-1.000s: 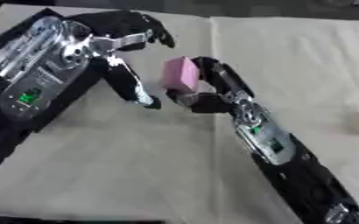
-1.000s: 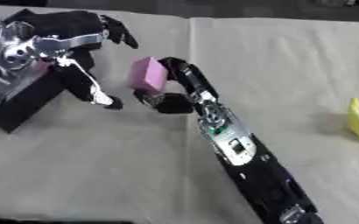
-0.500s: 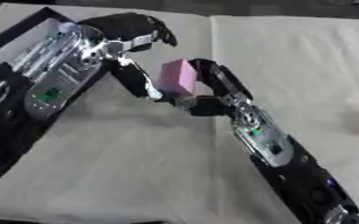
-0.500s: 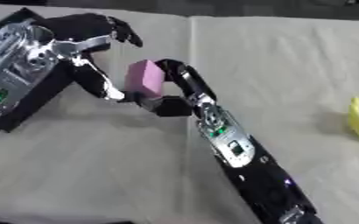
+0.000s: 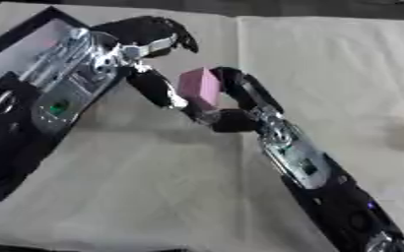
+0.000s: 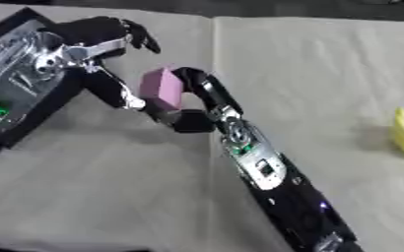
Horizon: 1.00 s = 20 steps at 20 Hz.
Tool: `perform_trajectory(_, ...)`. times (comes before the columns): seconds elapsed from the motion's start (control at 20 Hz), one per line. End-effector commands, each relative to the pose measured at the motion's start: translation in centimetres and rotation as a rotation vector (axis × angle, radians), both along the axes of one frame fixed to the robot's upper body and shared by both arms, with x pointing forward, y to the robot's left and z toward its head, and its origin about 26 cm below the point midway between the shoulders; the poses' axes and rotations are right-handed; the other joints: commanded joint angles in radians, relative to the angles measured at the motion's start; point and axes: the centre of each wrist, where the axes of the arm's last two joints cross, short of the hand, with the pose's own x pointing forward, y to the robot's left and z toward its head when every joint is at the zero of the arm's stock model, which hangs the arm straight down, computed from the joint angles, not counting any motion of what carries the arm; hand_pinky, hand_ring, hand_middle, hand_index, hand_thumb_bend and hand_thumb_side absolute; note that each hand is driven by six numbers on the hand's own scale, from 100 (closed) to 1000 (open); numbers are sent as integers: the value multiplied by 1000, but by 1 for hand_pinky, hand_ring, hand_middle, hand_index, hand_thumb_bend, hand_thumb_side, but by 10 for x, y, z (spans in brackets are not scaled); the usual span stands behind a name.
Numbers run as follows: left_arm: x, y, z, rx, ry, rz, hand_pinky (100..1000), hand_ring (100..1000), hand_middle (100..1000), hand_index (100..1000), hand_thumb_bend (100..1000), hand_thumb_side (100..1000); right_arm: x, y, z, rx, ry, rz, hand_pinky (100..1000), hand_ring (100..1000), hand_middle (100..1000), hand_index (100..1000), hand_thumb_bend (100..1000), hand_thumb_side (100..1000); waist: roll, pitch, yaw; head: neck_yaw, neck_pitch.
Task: Pick up the objects with one hand, pass them to the other hand, and then place them into the box on the other side of the table.
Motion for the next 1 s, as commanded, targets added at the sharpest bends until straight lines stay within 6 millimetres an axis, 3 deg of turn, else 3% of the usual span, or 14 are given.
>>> perform_trajectory(0.05,1,-1,6,-8,-7,-2,867,827,804,862,589,422,-1,0,12,4,-45,15,826,685,582,662,469,100,4,-17,0,2,0)
perform_trajectory(0.6,11,-4,-5,12,19,7,866,825,797,857,601,409,-2,5,14,9,-57,40,821,685,582,662,470,100,6,-16,2,4,4)
perform_trajectory(1.0,19,-3,-16,-2,35,9,855,816,783,834,522,424,-1,5,12,8,-61,61,818,687,582,661,469,100,7,-16,0,6,6)
